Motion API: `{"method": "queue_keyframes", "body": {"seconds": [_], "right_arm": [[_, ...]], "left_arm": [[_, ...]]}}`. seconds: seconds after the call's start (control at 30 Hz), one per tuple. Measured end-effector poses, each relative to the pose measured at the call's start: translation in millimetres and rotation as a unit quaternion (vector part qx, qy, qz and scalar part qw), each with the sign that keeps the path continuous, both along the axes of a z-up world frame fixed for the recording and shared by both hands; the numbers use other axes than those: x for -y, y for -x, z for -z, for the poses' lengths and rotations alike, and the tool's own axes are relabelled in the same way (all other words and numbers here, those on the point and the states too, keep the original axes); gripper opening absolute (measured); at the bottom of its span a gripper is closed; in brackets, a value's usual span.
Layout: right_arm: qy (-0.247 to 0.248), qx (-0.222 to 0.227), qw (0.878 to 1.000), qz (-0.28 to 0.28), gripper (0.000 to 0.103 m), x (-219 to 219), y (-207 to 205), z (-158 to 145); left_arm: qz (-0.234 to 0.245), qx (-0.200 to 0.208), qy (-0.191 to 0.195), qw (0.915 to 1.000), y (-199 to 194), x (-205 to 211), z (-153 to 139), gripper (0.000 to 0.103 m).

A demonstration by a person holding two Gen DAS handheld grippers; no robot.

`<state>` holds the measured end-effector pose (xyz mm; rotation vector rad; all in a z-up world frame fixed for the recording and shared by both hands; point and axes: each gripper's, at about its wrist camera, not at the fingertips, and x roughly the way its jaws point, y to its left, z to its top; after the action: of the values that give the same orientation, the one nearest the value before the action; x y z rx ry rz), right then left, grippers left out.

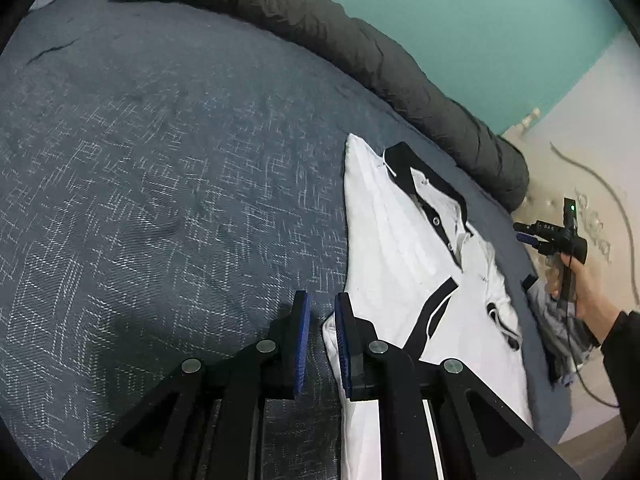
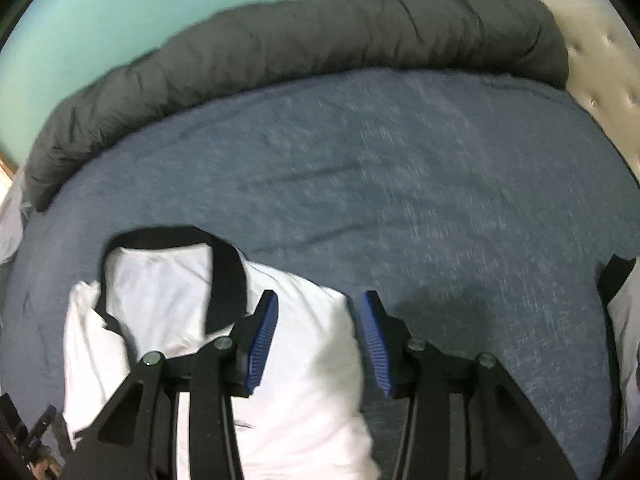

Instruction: Fold clothes

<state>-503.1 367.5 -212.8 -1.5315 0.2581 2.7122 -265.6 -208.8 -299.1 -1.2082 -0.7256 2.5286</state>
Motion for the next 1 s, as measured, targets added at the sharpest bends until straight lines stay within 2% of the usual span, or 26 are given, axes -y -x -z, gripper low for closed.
{"method": "queue_keyframes", "body": {"seconds": [0.17, 0.3, 0.33, 0.4, 0.5, 0.63, 0.77, 1.0], "right_arm": [[-0.022, 0.016, 0.999, -0.020, 0.044, 0.2, 9.2, 21.9], [-0.059, 0.045, 0.997, -0.023, 0.042, 0.7, 21.4, 45.4], [-0.061, 0.050, 0.997, -0.018, 0.038, -0.6, 25.0, 51.4], [-0.054, 0.055, 0.997, -0.022, 0.017, 0.2, 28.9, 59.5], [-0.064, 0.057, 0.996, -0.025, 0.005, 0.9, 31.0, 64.2], [-0.068, 0.051, 0.996, -0.014, 0.004, -5.6, 34.4, 67.1], [-0.078, 0.027, 0.996, 0.026, 0.003, -20.9, 35.5, 61.4], [-0.074, 0.026, 0.996, 0.045, 0.003, -27.8, 38.5, 68.2]], "left_arm": [[0.009, 0.003, 0.014, 0.9999, 5.1, -12.1, 3.8, 0.014], [0.010, 0.007, 0.018, 0.9998, 9.6, -14.1, 7.0, 0.014], [0.009, 0.008, 0.017, 0.9998, 10.0, -13.3, 7.4, 0.014], [0.005, 0.009, 0.017, 0.9998, 9.6, -10.1, 8.1, 0.014], [0.001, 0.012, 0.014, 0.9998, 9.7, -6.7, 10.1, 0.014], [0.000, 0.014, 0.014, 0.9998, 10.4, -6.8, 12.2, 0.014], [0.001, 0.015, 0.016, 0.9998, 11.0, -8.6, 13.2, 0.014], [0.006, 0.016, 0.021, 0.9996, 11.9, -13.5, 13.8, 0.014]]}}
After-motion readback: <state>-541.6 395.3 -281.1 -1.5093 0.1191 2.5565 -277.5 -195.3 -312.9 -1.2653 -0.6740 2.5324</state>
